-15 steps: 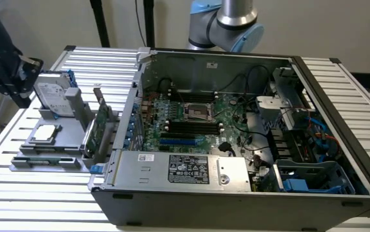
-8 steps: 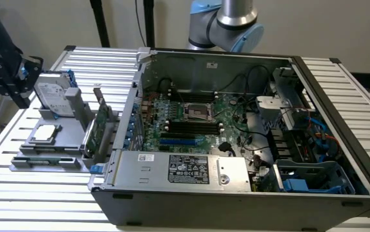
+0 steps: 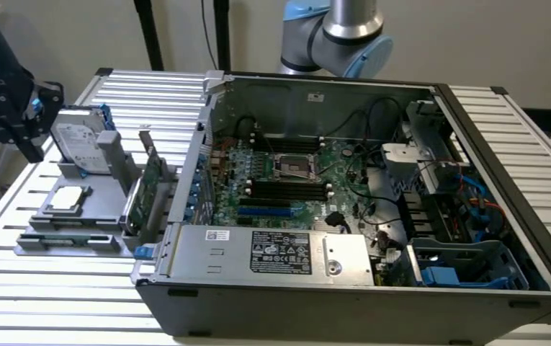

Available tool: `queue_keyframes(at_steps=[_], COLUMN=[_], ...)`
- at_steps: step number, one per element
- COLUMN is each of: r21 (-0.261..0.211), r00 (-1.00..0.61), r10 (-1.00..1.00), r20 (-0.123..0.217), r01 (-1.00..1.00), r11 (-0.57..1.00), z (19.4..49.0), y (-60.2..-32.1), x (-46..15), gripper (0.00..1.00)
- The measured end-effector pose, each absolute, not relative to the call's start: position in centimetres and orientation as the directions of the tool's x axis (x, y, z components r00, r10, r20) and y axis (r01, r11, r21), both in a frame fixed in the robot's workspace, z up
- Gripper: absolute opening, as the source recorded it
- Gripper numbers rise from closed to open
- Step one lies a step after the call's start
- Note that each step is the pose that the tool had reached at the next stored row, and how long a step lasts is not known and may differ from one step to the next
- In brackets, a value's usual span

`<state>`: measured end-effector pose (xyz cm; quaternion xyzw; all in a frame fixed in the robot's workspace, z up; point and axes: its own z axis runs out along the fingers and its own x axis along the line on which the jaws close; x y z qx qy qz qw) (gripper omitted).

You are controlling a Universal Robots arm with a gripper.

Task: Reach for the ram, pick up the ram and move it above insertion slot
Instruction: 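Pick up the ram and move it above insertion slot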

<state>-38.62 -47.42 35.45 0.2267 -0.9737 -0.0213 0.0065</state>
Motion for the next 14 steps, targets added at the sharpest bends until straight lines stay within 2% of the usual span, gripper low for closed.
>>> queue_keyframes(at_steps=[14], r21=[0.044], r00=[-0.757], r10=[-0.654], r20=[0.003], r01=[-0.653], r11=[0.756], z=[35.33], y=[-47.42], x=[-38.62], gripper=[0.11])
